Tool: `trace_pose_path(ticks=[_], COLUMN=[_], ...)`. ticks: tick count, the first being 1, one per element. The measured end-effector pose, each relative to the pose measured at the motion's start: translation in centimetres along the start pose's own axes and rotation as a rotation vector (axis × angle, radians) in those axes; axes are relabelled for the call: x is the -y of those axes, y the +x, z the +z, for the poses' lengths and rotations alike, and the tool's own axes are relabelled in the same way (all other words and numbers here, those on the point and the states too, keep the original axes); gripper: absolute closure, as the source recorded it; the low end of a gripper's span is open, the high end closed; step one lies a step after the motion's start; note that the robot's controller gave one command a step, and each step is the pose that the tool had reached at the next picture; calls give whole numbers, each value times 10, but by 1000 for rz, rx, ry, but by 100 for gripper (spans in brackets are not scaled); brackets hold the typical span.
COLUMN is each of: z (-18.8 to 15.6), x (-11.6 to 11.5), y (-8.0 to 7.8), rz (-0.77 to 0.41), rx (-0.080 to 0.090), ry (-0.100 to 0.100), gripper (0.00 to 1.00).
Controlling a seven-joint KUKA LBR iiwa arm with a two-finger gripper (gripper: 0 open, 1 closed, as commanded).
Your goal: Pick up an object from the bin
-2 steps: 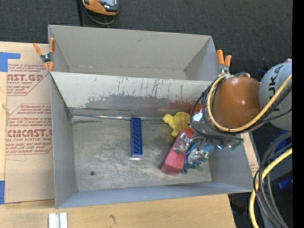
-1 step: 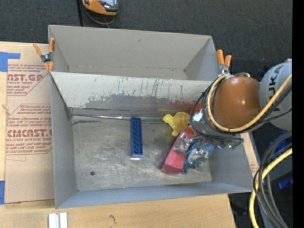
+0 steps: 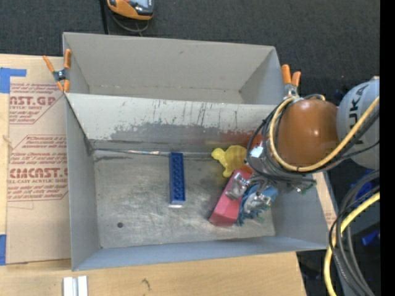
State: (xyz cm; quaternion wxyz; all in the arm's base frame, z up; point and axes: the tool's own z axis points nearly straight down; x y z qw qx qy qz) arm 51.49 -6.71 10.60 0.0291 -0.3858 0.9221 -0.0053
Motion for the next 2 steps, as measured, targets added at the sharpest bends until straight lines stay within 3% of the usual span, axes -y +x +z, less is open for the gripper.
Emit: trace_pose_path(ticks=[2], z=[0], x=[0], y=[0], rz=[0], rx=[0], ry=[0], gripper=[100])
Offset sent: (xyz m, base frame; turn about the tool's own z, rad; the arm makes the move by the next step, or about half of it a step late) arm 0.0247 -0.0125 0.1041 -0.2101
